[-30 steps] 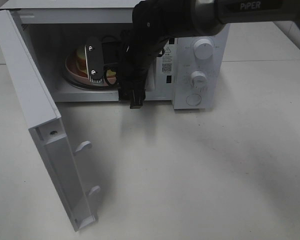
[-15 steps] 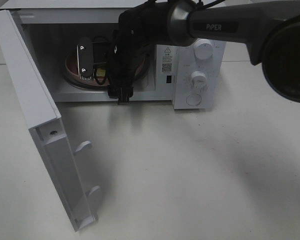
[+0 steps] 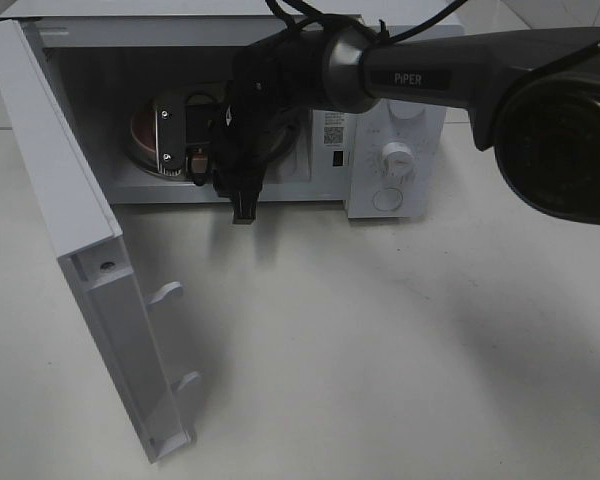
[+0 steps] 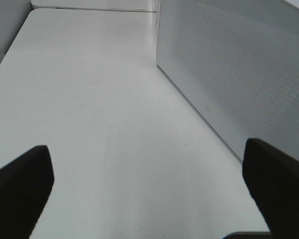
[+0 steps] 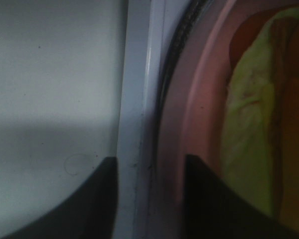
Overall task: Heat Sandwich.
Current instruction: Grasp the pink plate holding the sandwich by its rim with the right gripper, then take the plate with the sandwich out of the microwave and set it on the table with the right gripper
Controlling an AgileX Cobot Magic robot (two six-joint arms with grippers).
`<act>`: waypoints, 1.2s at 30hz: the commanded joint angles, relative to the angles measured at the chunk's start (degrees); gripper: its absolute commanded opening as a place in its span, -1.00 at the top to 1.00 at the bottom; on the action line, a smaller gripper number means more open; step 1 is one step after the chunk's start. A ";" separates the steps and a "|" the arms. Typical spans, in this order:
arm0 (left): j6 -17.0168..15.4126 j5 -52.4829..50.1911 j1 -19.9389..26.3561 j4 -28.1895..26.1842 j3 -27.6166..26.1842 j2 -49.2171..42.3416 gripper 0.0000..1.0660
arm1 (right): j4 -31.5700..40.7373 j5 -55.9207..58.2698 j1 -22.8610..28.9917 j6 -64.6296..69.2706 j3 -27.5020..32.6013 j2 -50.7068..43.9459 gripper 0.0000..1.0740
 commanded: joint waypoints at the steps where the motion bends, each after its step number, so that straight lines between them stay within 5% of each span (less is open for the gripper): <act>1: -0.52 -0.69 -0.06 0.34 0.11 -0.97 -0.83 | 0.11 2.12 0.23 1.55 -0.29 -0.11 1.00; 23: -0.52 -0.69 -0.06 0.34 0.11 -0.97 -0.83 | 2.06 4.18 0.11 2.41 -0.17 -1.55 1.00; 36: -0.52 -0.69 -0.06 0.34 0.11 -0.97 -0.83 | 7.73 9.11 0.11 -8.59 1.60 -6.53 1.00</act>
